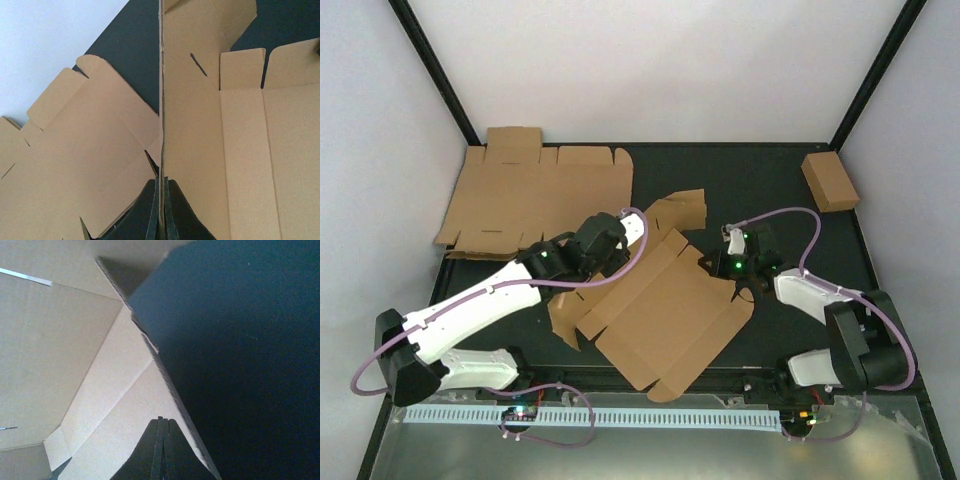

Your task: Fold the paper box

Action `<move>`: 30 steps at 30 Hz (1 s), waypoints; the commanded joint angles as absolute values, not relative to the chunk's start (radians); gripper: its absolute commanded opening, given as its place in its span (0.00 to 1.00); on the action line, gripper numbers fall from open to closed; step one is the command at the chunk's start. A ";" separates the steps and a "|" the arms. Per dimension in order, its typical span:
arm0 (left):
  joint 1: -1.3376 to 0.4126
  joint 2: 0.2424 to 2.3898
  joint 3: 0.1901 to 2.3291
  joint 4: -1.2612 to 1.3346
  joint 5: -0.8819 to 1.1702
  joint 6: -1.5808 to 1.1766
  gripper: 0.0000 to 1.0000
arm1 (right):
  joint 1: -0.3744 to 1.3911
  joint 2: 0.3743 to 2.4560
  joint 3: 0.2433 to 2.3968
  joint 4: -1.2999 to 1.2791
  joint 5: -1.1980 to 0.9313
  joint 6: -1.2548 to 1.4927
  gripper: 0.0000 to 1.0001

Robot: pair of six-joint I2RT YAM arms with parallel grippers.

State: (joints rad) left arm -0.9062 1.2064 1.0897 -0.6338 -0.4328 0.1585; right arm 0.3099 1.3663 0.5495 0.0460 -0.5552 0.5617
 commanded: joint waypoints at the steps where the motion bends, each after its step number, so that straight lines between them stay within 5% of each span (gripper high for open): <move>1: -0.908 1.168 1.090 -0.640 -0.423 0.147 0.02 | 0.309 1.363 0.523 0.089 -0.515 0.596 0.01; 16: -0.947 1.108 1.038 -0.600 -0.281 0.206 0.01 | 0.205 1.635 0.567 0.250 -0.622 0.656 0.02; 30: -1.008 1.213 1.054 -0.643 -0.244 0.264 0.02 | 0.183 1.653 0.450 0.428 -0.684 0.726 0.02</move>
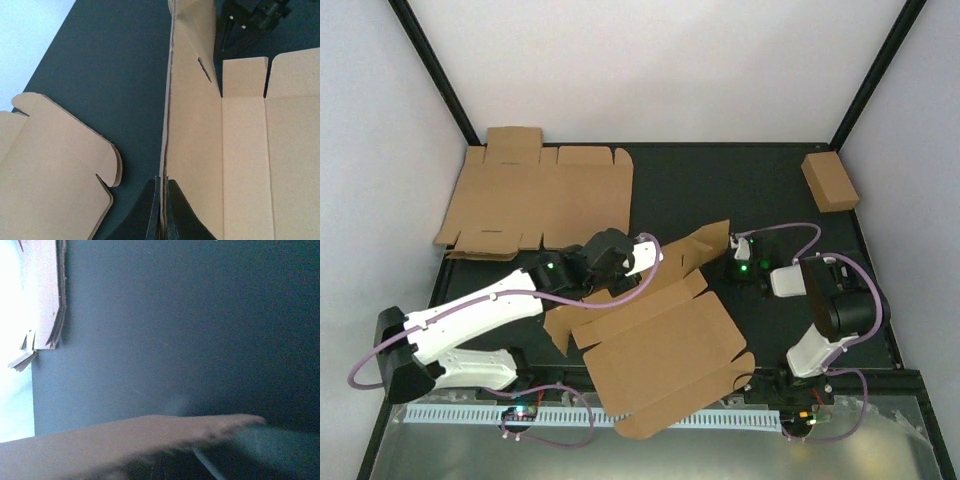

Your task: Fold the paper box

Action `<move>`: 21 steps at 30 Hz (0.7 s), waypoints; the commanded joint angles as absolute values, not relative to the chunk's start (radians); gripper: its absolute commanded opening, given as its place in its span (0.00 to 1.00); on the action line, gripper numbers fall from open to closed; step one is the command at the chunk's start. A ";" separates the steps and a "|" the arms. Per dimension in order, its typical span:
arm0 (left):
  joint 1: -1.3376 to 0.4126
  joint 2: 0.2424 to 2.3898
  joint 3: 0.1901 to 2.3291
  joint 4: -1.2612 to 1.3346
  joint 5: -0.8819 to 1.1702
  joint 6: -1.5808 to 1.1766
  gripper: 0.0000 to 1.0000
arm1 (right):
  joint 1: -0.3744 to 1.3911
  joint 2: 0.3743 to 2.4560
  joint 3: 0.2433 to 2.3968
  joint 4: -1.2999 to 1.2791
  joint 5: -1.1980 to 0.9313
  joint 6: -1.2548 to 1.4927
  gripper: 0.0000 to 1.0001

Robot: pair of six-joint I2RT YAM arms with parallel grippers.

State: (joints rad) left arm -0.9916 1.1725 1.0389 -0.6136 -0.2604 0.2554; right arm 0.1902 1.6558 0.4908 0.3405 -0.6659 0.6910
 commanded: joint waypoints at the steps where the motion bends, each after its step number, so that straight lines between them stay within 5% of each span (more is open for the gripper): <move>1: -1.015 1.223 1.057 -0.647 -0.278 0.257 0.02 | 0.180 1.641 0.435 0.439 -0.685 0.731 0.02; 8: -1.049 1.275 1.079 -0.665 -0.478 0.214 0.01 | 0.126 1.515 0.398 0.366 -0.667 0.654 0.04; 11: -1.049 1.272 1.079 -0.658 -0.501 0.218 0.02 | 0.109 1.427 0.388 0.313 -0.673 0.570 0.23; 18: -1.052 1.274 1.078 -0.649 -0.526 0.222 0.02 | 0.111 1.159 0.336 0.275 -0.625 0.449 0.42; 21: -1.052 1.305 1.080 -0.646 -0.525 0.219 0.01 | 0.112 1.102 0.351 0.272 -0.609 0.369 0.69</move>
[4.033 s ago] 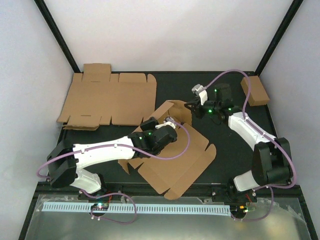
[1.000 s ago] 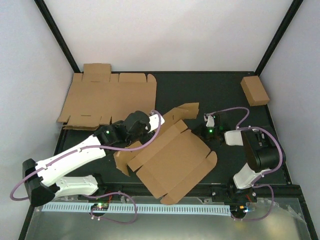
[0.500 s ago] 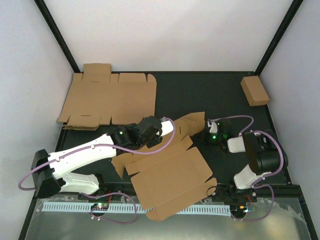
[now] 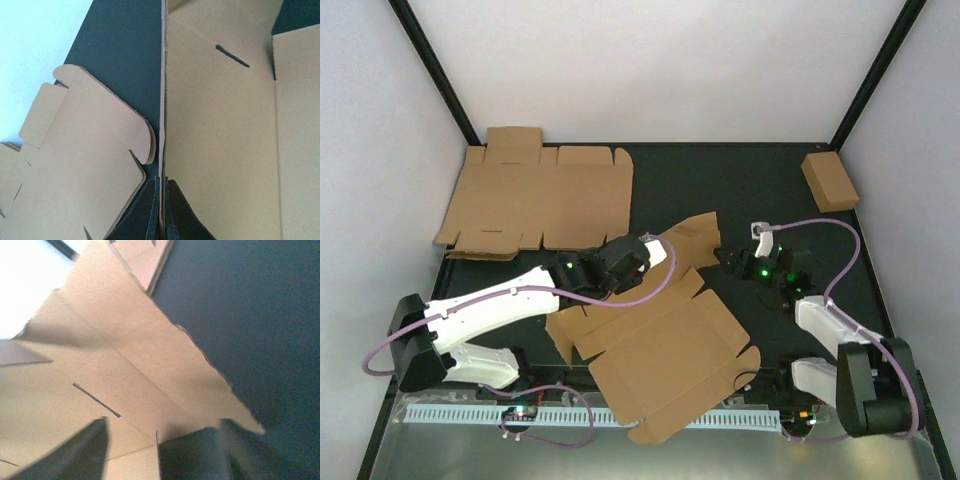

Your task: Fold the paper box

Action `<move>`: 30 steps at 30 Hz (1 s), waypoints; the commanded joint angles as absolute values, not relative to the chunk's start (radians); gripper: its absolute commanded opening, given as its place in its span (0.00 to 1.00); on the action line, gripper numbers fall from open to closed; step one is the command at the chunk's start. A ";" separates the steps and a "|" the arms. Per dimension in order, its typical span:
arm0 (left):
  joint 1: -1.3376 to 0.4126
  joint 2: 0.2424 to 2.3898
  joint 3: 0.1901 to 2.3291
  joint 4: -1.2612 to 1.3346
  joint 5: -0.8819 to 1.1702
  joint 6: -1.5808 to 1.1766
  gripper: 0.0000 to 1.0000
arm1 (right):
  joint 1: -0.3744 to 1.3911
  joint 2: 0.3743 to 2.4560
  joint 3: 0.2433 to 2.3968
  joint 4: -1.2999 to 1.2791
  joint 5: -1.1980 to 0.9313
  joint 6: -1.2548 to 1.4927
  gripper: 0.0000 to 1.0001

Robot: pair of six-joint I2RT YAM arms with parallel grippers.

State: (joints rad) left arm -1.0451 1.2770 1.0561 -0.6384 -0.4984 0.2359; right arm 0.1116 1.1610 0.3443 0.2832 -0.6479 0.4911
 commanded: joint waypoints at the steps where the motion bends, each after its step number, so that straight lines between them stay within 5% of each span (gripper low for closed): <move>1: -1.052 1.304 1.080 -0.644 -0.520 0.217 0.02 | 0.113 1.101 0.365 0.270 -0.598 0.342 0.75; 6: -1.052 1.294 1.078 -0.640 -0.518 0.215 0.02 | 0.112 1.119 0.403 0.331 -0.527 0.239 0.99; 12: -1.052 1.288 1.074 -0.638 -0.525 0.222 0.02 | 0.113 1.276 0.534 0.338 -0.622 0.175 0.99; 19: -1.052 1.289 1.073 -0.635 -0.542 0.222 0.02 | 0.113 1.461 0.718 0.166 -0.789 0.088 0.80; 30: -1.051 1.293 1.071 -0.633 -0.573 0.222 0.02 | 0.121 1.468 0.729 0.103 -0.935 0.013 0.30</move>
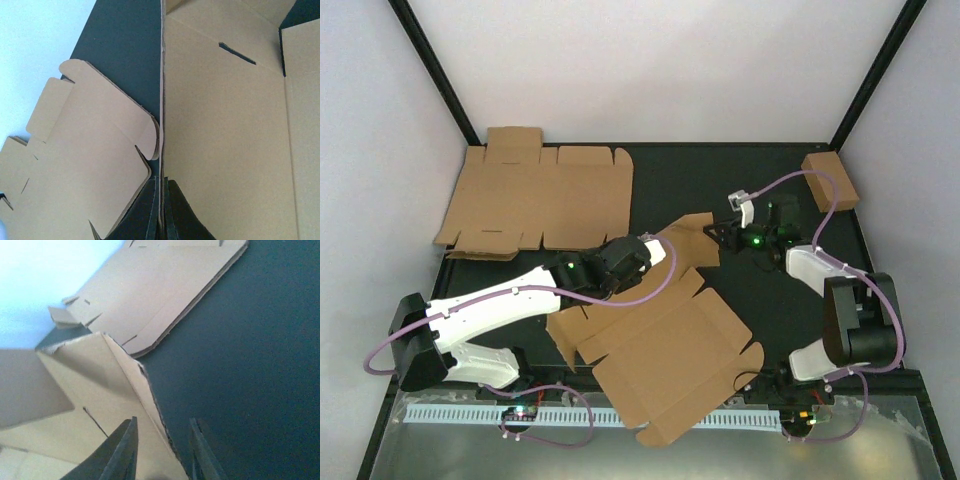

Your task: Fold the paper box

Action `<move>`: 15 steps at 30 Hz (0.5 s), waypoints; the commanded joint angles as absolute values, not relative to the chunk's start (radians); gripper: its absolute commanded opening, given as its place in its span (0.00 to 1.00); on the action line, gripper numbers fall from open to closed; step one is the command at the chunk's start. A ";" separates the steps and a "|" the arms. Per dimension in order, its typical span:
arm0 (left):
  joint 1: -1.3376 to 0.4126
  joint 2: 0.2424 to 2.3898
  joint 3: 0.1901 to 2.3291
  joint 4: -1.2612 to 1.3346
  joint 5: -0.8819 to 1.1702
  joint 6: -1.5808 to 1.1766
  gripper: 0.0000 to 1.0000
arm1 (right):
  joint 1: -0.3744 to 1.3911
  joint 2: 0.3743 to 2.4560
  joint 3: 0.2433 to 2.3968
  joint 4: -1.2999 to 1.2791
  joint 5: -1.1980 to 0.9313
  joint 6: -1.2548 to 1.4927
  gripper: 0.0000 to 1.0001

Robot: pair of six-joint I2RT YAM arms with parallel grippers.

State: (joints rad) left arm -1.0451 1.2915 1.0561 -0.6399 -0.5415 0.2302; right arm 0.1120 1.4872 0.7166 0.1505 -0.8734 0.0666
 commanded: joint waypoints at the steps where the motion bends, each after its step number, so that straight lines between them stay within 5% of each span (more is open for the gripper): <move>1: -1.051 1.295 1.072 -0.633 -0.581 0.220 0.02 | 0.128 1.458 0.727 0.087 -0.928 0.001 0.26; 7: -1.051 1.304 1.075 -0.634 -0.601 0.212 0.02 | 0.177 1.412 0.728 0.005 -0.863 -0.026 0.03; 15: -1.051 1.346 1.096 -0.653 -0.667 0.201 0.01 | 0.254 1.279 0.736 -0.060 -0.754 0.039 0.02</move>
